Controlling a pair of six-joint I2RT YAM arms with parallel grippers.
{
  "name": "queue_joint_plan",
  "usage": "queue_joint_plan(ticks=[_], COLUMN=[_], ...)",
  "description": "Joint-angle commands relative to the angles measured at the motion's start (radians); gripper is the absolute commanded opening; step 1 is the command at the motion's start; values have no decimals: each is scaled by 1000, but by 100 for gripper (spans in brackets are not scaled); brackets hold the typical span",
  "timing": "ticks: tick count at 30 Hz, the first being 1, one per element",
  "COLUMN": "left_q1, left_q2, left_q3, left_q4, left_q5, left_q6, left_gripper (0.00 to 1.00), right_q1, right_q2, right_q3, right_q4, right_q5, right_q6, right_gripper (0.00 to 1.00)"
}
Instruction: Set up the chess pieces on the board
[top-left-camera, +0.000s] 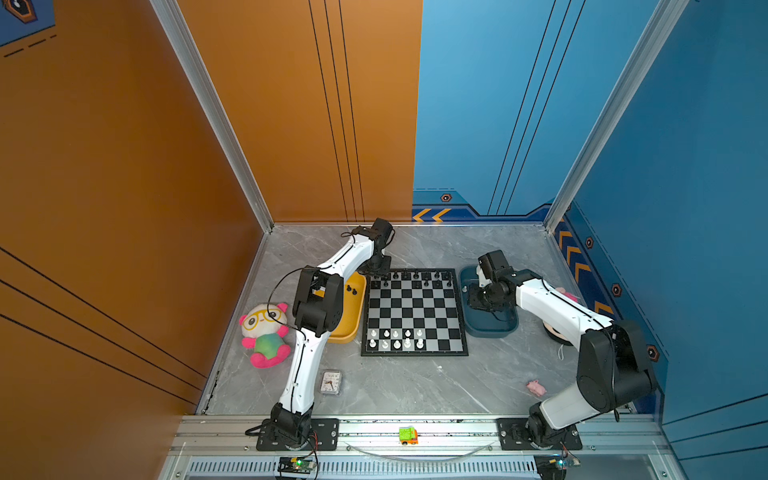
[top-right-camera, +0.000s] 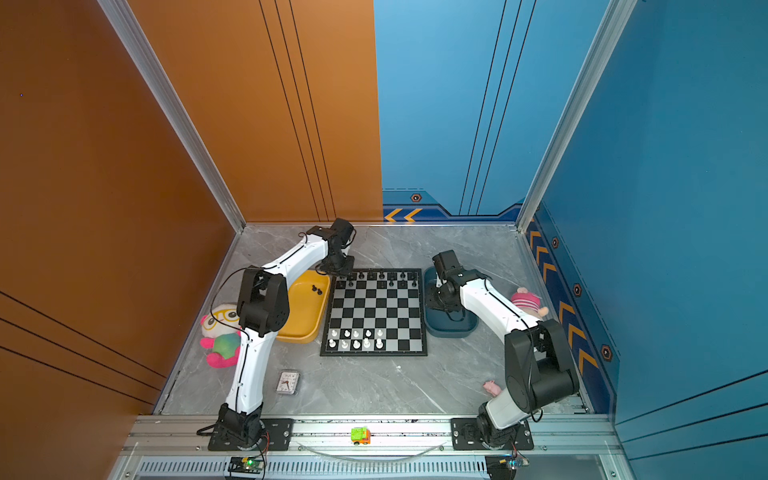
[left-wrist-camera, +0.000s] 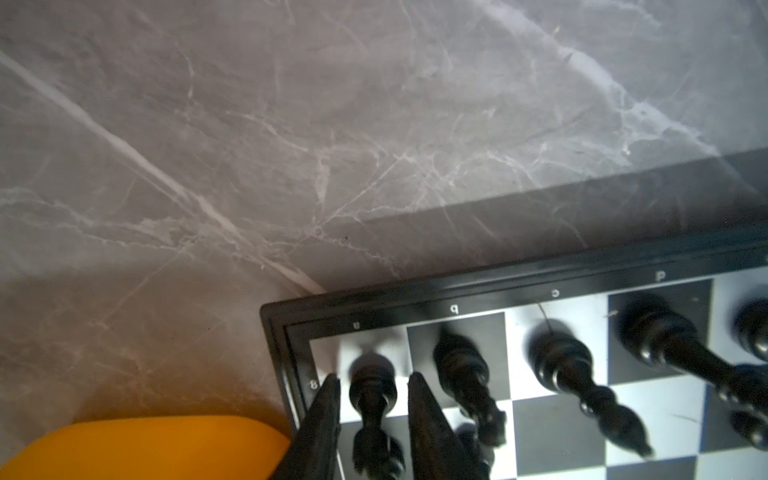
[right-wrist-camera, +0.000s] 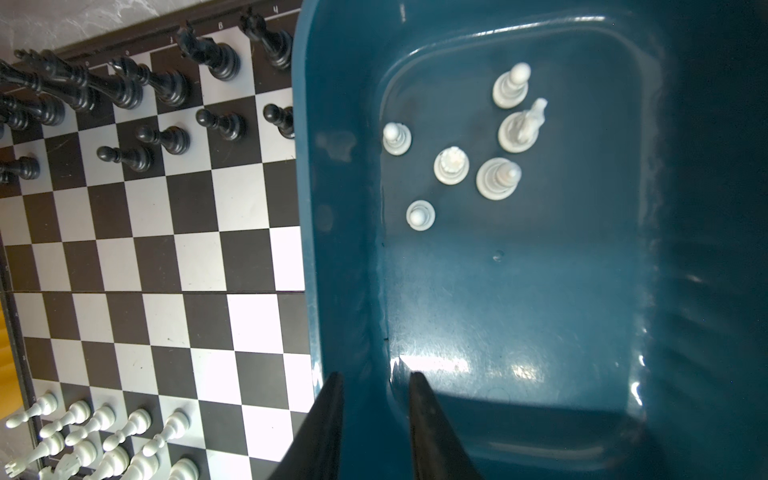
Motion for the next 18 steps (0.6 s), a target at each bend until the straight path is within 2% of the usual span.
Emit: queue_joint_plan(ticks=[1, 18], left_q1=[5, 4], left_q2=[-1, -195], left_q3=[20, 9], left_q4=[-25, -24], left_q5=[10, -46], left_q6=[4, 26], left_gripper=[32, 34], right_q1=[-3, -8], right_q2=[10, -57], right_q3=[-6, 20], right_q4=[8, -42], right_q5=[-4, 32], right_q6=[17, 4], right_gripper=[30, 30])
